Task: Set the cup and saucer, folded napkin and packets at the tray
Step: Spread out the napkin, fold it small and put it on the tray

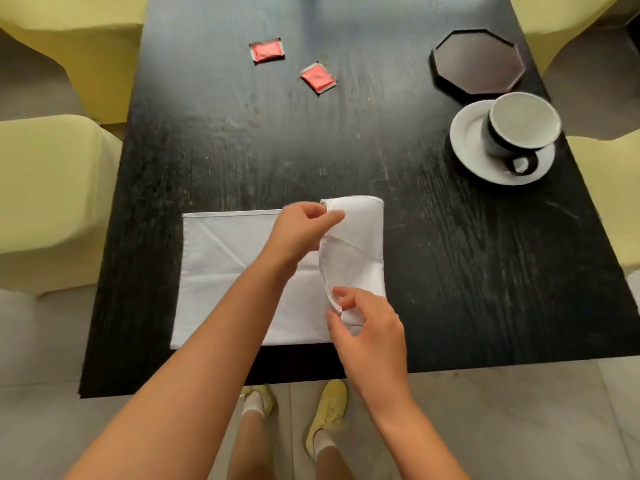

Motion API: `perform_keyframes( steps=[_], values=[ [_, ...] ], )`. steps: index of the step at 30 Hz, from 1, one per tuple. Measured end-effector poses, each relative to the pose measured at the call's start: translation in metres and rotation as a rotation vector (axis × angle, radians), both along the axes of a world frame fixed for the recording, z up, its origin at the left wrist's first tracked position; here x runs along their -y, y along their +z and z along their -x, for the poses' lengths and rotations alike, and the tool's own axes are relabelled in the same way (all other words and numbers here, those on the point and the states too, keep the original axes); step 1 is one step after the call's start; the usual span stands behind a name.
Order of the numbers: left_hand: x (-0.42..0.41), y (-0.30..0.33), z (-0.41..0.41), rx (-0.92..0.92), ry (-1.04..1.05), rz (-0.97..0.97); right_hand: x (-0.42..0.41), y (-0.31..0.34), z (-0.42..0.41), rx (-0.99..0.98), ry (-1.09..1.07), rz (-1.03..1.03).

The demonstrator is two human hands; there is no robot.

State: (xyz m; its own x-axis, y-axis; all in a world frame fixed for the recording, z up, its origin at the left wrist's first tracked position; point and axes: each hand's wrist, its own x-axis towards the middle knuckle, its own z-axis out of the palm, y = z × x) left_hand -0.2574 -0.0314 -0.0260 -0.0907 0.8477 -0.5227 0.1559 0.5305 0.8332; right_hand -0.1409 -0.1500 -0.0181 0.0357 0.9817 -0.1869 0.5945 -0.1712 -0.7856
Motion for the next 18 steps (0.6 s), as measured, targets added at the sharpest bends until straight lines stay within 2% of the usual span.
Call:
perform_keyframes(
  steps=[2, 10, 18],
  values=[
    [-0.003, -0.001, 0.023, -0.072, -0.007, -0.041, 0.002, 0.0, 0.017, 0.037, 0.046, -0.045],
    [0.022, -0.026, 0.11, -0.125, 0.091, -0.051, 0.007, -0.004, 0.087, 0.084, 0.25, -0.046],
    [0.046, -0.05, 0.163, -0.455, 0.121, -0.065, 0.015, -0.02, 0.142, 0.161, 0.357, 0.05]
  ],
)
